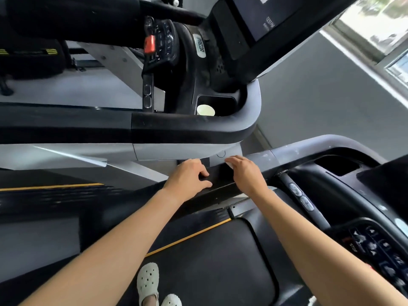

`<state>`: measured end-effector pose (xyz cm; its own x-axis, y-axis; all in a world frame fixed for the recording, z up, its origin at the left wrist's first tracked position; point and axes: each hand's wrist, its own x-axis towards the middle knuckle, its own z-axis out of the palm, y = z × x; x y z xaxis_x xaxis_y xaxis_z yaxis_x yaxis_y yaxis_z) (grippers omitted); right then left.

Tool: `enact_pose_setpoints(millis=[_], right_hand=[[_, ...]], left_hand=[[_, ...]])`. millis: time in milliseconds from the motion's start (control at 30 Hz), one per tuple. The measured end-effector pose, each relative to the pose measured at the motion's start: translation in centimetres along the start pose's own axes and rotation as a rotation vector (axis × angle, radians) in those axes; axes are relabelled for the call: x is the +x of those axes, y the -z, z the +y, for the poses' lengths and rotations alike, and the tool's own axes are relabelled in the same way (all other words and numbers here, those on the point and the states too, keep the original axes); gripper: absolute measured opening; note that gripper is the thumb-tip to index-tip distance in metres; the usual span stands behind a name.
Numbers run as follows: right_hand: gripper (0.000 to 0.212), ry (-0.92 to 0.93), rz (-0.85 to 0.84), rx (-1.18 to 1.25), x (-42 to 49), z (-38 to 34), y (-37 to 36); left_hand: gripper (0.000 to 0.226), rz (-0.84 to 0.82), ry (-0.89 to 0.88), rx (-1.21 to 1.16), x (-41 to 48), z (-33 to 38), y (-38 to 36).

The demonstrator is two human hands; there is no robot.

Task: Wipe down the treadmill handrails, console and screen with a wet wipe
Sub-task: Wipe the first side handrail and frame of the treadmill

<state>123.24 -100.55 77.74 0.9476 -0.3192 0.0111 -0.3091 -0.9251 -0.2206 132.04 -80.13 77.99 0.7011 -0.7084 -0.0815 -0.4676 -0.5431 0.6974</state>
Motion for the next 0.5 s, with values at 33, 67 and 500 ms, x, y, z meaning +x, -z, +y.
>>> enact_pose_setpoints(millis=[33, 67, 500], right_hand=[[0.051, -0.041, -0.001, 0.000, 0.3, -0.1, -0.2], [0.051, -0.051, -0.001, 0.002, 0.6, -0.7, -0.4], [0.038, -0.041, 0.035, -0.056, 1.4, -1.1, -1.8]], left_hand=[[0.031, -0.009, 0.003, -0.028, 0.2, -0.3, 0.1], [0.028, -0.019, 0.011, -0.063, 0.5, -0.5, 0.1], [0.057, -0.102, 0.036, -0.070, 1.4, -2.3, 0.6]])
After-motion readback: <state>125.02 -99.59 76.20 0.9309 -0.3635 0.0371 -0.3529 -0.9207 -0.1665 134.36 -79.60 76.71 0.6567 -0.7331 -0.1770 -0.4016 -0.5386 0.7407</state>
